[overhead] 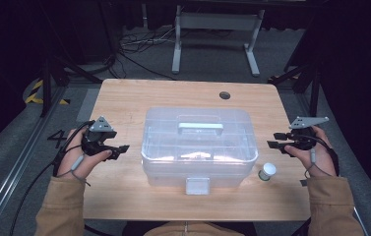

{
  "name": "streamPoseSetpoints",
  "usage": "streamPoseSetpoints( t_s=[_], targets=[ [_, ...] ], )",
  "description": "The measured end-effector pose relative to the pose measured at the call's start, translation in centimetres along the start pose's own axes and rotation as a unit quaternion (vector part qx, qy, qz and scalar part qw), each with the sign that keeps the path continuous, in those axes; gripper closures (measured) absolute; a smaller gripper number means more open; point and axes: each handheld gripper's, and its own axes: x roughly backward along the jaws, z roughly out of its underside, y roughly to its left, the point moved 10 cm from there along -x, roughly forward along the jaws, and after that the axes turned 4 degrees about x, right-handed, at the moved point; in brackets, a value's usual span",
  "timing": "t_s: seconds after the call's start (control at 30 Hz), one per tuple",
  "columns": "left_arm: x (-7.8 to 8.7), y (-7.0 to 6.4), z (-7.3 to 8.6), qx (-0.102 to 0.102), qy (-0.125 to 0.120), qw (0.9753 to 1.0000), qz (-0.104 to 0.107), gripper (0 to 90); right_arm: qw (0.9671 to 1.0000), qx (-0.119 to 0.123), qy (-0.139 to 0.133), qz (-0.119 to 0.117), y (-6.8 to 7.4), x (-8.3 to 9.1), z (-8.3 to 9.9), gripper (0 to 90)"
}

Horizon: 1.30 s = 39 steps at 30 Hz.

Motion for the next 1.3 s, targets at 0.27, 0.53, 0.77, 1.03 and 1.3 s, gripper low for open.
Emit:
streamPoseSetpoints(
  t_s=[0.27,0.53,0.77,1.03,1.3],
  targets=[
    [0.1,0.0,0.2,0.033,0.006,0.9994,0.013,28.7,0.9999,0.006,-0.011,0.000,0.2,0.3,-0.5,54.3],
    [1.7,-1.7,-2.2,0.087,-0.077,0.9887,0.095,22.8,0.9999,0.009,-0.009,-0.005,0.5,0.1,-0.8,54.1],
    [3.1,-2.9,-3.3,0.026,-0.047,0.9967,0.062,29.5,0.9999,0.008,-0.011,-0.005,0.7,0.2,-0.8,53.7],
    [3.7,-4.9,-6.7,-0.006,-0.060,0.9950,0.080,30.5,0.9999,-0.001,-0.014,-0.007,0.8,0.4,-0.5,52.8],
    [3.1,-7.9,-10.7,-0.054,-0.075,0.9905,0.101,27.9,0.9997,-0.008,-0.019,-0.011,0.9,0.4,-0.3,52.3]
  ],
)
